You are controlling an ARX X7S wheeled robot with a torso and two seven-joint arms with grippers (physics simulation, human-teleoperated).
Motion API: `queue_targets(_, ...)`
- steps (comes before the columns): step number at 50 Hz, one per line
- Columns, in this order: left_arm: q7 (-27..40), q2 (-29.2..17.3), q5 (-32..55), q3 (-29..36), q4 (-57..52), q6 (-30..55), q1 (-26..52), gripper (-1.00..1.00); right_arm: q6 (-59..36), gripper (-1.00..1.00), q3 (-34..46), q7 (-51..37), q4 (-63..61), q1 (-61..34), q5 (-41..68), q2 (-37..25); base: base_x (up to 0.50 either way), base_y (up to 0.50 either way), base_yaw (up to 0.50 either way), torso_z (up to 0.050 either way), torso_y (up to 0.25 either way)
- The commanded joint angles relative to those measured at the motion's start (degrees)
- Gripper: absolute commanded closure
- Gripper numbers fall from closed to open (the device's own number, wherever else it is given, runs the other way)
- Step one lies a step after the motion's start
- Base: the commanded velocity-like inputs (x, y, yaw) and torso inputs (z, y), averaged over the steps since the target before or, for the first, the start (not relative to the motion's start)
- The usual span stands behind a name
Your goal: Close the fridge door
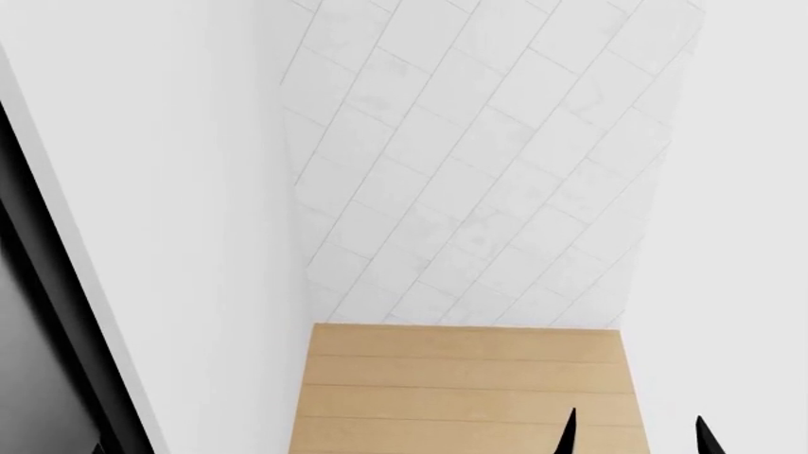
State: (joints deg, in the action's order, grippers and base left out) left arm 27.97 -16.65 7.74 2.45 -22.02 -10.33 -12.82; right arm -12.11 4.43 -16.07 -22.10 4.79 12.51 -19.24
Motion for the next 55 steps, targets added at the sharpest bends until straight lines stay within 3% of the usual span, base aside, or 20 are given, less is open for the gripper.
queue_targets(1,5.5,-2.0,9.4,-14.3,-2.0,1.7,-2.8,-1.0,1.1,-1.0,-0.1,0.2,0.6,0.1,0.5,0.0,0.0,0.0,0.01,0.0,0.0)
queue_targets(17,12.9,-11.1,14.9,-28.3,-1.8,16.6,1.3,-1.0,1.8,-1.0,0.3,0.2,-0.5,1.2,0.4,-0.6,0.0,0.0,0.01,0.0,0.0)
queue_targets(22,14.6,-15.5,14.6,-26.5,-3.9,24.0,4.9,-1.0,2.4,-1.0,0.6,0.4,-0.8,1.5,0.3,-0.7,0.0,0.0,0.0,0.0,0.0)
queue_targets(30,19.9,-24.8,10.7,-15.2,-11.9,43.3,18.0,-1.0,3.5,-1.0,0.9,0.5,-2.5,3.2,-0.2,-1.3,0.0,0.0,0.0,0.0,0.0)
queue_targets(34,21.5,-26.6,9.8,-10.0,-13.7,50.1,25.9,-1.0,3.5,-1.0,1.0,0.2,-4.4,4.3,-0.5,-1.7,0.0,0.0,0.0,0.0,0.0)
queue_targets(37,21.3,-27.0,8.0,-1.8,-11.4,55.6,35.6,-1.0,3.6,-1.0,1.3,0.1,-6.3,5.3,-1.1,-2.0,0.0,0.0,0.0,0.0,0.0)
queue_targets(44,15.8,-23.2,4.9,15.4,0.2,61.6,53.5,-1.0,3.4,-1.0,2.0,-0.6,-9.8,7.4,-2.3,-2.6,0.0,0.0,0.0,0.0,0.0)
queue_targets(55,14.0,-15.2,-0.7,23.7,25.5,56.4,67.9,-1.0,2.5,-1.0,2.3,-1.8,-13.7,9.5,-3.6,-3.2,0.0,0.0,0.0,0.0,0.0)
